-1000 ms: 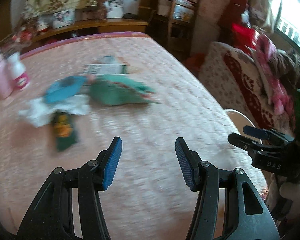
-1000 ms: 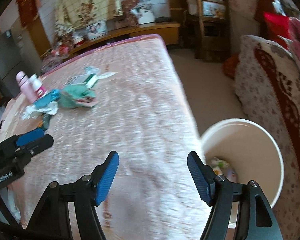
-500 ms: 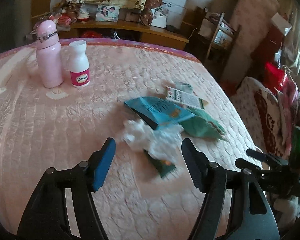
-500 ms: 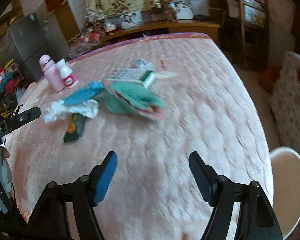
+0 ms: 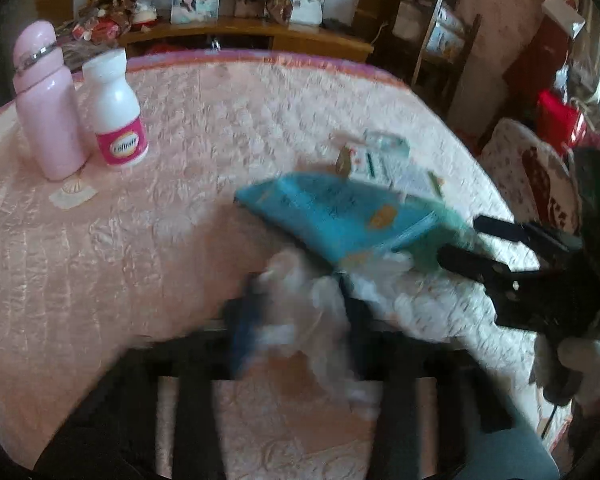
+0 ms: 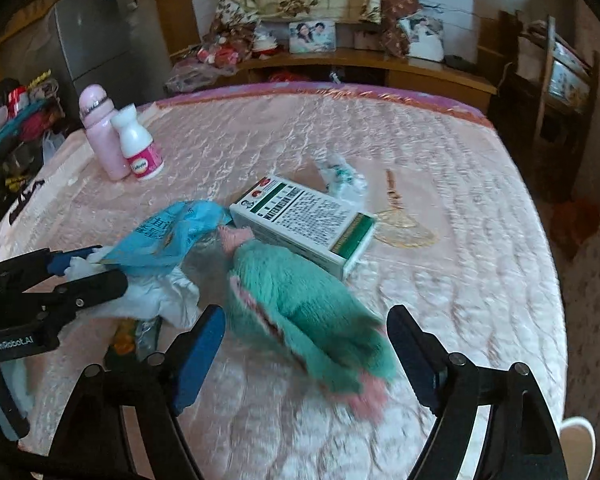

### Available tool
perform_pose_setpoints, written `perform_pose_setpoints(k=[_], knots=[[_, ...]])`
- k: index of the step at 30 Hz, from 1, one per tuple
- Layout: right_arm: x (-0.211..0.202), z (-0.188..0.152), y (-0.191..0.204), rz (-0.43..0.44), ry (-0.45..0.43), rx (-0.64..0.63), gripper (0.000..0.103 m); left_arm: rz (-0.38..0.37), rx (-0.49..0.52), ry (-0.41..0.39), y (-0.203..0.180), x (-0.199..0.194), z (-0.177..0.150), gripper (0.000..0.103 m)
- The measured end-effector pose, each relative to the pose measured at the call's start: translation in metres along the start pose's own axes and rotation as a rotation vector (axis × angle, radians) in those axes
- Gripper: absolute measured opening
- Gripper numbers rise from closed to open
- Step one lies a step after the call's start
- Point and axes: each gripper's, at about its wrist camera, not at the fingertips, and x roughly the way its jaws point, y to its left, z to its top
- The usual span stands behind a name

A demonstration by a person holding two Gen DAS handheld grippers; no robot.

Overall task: Collect trash
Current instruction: 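Grasp the white tissue with the left tool while the right tool grasps the green towel, then carry the tissue and green towel to the bucket and open both tools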

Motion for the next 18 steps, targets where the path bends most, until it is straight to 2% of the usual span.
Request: perform_pose_setpoints(k=[3,5,8,12,18], knots=[[0.013,0.001,0.003,0.01,0.006,-0.003,0.078,-0.02,-0.008,0.011,0.008,-0.006,-0.007,0.013],[0.012,-0.002,0.007,0.017,-0.021,-0.002,0.062,-0.031,-0.02,-0.006,0.012,-0.016,-0.011,0.012],[0.0,-0.008,0.008,0.039,-0.039,0.012,0.046,-0.075,-0.037,-0.029,0.015,-0.042,-0.017,0.011],[-0.027,-0.026,0.007,0.063,-0.037,0.016,0.043,-0.101,-0.022,-0.064,0.007,-0.074,-0.027,0.011],[-0.071,-0.07,0.0,0.092,-0.042,0.08,0.042,-0.145,-0.025,-0.082,-0.007,-0.1,-0.036,0.011]])
